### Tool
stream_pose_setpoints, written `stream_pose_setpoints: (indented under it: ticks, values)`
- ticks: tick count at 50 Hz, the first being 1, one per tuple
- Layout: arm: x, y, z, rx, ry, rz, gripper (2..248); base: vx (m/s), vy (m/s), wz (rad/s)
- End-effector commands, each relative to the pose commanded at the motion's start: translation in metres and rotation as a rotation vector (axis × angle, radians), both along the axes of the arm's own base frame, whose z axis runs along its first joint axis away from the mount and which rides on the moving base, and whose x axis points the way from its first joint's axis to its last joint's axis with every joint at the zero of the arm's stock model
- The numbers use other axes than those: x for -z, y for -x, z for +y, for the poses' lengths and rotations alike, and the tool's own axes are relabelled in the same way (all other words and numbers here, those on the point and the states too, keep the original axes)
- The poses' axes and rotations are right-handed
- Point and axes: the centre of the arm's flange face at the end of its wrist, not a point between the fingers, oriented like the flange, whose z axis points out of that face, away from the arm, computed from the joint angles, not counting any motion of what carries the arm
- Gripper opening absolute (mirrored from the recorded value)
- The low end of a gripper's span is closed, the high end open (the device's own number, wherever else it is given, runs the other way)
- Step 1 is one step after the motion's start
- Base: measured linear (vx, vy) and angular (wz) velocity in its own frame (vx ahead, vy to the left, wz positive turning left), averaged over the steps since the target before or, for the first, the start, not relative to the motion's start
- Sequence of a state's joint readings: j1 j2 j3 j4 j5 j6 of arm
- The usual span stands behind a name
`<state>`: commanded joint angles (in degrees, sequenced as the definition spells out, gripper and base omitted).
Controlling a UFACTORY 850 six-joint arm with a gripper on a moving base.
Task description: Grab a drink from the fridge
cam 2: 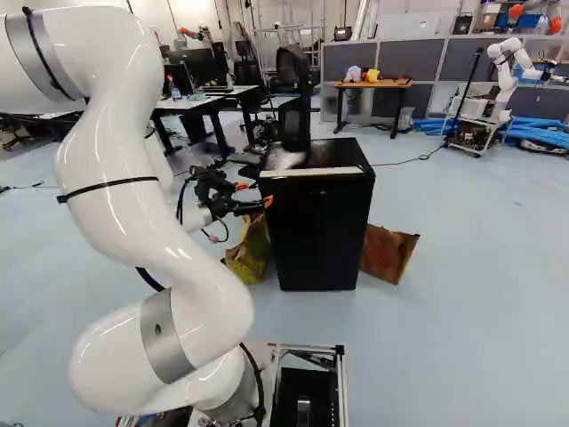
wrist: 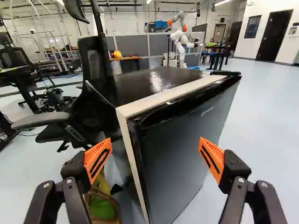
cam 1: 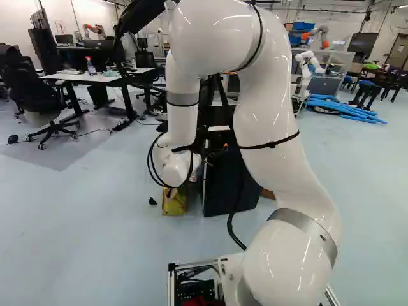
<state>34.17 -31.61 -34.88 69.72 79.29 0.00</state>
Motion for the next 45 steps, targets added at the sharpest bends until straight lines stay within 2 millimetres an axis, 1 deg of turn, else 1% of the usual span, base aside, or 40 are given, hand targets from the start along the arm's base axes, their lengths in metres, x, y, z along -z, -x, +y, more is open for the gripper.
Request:
stream_pose_setpoints:
  ticks: [16, 45]
  values:
    - [-0.002, -0.001, -0.001, 0.021, 0.013, -0.022, 247, 0.0, 0.0, 0.0]
    - [-0.001, -0.013, -0.001, 0.037, 0.006, -0.034, 247, 0.0, 0.0, 0.0]
